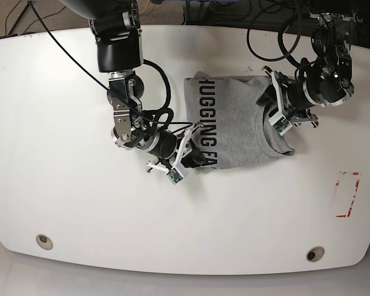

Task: Layout the t-shirt on the table in an organized manner, then fold the t-shirt properly
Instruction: 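Move the left gripper onto the folded shirt's collar edge and grasp, then rotate the folded shirt with both grippers, turning it on the table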

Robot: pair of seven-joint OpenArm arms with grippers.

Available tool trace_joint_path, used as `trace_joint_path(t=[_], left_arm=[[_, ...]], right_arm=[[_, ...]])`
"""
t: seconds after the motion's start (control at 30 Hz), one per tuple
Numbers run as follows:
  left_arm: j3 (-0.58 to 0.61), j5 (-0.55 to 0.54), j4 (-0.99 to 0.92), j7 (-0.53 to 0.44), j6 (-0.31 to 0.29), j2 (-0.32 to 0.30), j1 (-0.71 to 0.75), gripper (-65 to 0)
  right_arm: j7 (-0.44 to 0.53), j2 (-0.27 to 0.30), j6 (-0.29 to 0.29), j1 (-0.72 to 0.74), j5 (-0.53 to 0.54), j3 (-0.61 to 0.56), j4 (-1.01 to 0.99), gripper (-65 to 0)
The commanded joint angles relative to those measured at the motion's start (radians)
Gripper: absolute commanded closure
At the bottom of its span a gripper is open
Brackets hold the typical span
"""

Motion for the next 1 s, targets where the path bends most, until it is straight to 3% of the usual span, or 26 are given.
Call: trace_joint_path(t=[0.0,0.33,0.5,0.73,0.97], left_arm=[[0.014,0.032,0.015,-0.020,-0.003,-0.007,-0.008,-22.6],[0.135,0.255,-0.096,-0.080,-0.003,-0.006,-0.057,-22.6],[0.167,0.275,-0.199,-0.104,-0.003,-0.007,-0.120,-22.6],[0.220,0.272,-0.272,-0.108,-0.003,-0.007,-0.219,-22.6],[0.295,0.272,-0.272,-0.106,-0.003,-0.007,-0.296,-22.6]], right_arm=[[0.061,-0.003,0.003,0.026,0.019,0.002,-0.028,-8.7],[0.158,0.036,0.003,0.005,0.020,0.004,-0.128,-8.4],[0.176,0.040,0.003,-0.032,0.020,0.006,-0.128,-8.2],[0.180,0.090,0.003,-0.130,0.025,0.007,-0.051,-8.2],[0.170,0.090,0.003,-0.253,0.022,0.104,0.095,-8.2]])
